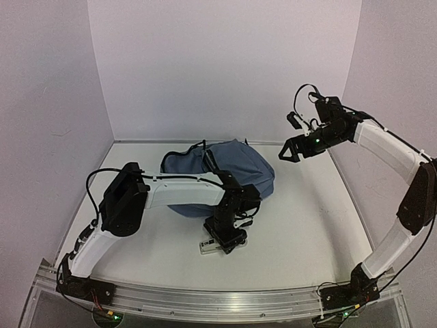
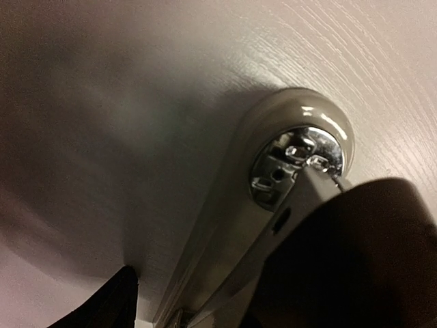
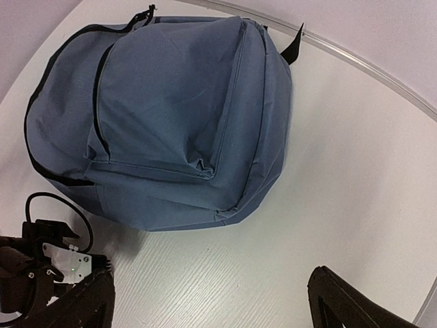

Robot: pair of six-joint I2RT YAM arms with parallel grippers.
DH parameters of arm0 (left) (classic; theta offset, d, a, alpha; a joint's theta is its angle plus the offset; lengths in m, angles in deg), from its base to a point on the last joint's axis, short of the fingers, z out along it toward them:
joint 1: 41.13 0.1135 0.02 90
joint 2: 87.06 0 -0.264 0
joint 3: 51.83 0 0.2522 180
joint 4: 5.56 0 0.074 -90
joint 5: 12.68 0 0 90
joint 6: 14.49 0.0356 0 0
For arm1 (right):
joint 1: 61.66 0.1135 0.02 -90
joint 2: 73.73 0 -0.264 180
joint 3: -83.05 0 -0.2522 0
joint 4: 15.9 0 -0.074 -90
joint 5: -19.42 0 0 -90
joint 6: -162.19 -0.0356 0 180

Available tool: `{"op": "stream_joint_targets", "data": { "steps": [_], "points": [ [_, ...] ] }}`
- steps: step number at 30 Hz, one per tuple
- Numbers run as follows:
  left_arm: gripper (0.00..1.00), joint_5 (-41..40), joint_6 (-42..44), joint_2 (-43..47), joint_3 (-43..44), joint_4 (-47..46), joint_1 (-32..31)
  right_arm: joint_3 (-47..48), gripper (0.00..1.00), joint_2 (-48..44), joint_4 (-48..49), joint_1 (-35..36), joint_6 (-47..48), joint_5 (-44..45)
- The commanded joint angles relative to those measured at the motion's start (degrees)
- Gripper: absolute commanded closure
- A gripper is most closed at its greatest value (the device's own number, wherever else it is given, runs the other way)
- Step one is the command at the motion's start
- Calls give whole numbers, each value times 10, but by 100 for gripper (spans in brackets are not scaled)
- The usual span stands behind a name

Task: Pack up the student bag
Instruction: Pick up the stationery from the center of the board, then place the stationery in the student bag.

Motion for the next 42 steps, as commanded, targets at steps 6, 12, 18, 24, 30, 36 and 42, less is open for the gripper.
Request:
{"op": "stream_joint_targets", "data": {
  "steps": [6,12,18,24,30,36,42],
  "points": [
    [44,-28,35,10,-30,-25,-14,-6,2,-24,-3,-1,-7,-3],
    [64,-36,17,23,-46,-32,-15,3,2,-26,-5,-1,-5,-2],
    [83,-29,-10,65,-9,-17,-12,27,2,-17,-4,-1,-7,-18],
    [95,39,-52,124,32,-25,21,72,2,11,-2,-1,-20,-50],
    [100,137,-112,192,-3,-83,106,125,2,57,4,10,-44,-49],
    [100,214,-189,248,-44,-146,207,193,2,116,8,60,-45,-11],
    [100,290,-279,322,-157,-260,312,293,2,210,15,131,-40,54]
  ]
}}
